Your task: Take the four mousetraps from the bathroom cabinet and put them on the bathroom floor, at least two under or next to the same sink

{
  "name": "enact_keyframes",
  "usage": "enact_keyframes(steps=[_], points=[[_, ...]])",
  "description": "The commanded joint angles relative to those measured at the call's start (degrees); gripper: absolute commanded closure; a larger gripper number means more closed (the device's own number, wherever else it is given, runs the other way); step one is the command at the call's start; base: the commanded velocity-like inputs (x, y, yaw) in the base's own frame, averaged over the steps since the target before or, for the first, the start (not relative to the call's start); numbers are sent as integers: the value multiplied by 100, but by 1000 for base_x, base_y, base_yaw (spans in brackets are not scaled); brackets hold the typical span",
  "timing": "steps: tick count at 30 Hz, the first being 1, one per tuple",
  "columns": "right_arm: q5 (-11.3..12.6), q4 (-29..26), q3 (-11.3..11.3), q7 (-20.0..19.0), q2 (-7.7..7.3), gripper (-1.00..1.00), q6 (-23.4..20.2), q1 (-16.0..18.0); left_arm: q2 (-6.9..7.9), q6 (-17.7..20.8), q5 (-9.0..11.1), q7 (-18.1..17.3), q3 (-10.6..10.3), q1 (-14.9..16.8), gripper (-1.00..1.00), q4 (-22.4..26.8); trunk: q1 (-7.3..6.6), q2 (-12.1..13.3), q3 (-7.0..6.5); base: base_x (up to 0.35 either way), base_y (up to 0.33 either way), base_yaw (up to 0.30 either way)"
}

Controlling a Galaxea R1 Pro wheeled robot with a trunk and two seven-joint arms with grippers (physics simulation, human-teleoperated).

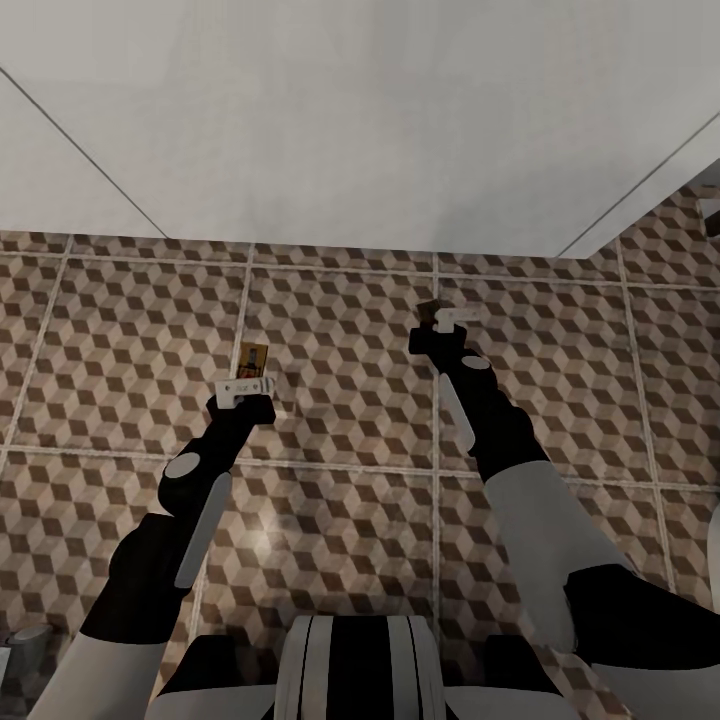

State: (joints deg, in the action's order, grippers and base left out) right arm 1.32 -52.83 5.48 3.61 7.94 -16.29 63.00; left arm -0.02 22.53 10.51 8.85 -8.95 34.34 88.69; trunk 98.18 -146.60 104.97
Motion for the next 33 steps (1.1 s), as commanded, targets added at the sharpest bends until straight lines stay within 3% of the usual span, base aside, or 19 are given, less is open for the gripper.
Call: enact_keyframes(steps=[1,33], points=[[26,-8,14,27,-2,100,-28,2,-1,27,39,56,-10,2,100,8,-1,-1,3,0,0,0],[26,-9,23,26,-11,100,-31,2,-7,32,39,56,-9,2,100,8,-1,-1,3,0,0,0]])
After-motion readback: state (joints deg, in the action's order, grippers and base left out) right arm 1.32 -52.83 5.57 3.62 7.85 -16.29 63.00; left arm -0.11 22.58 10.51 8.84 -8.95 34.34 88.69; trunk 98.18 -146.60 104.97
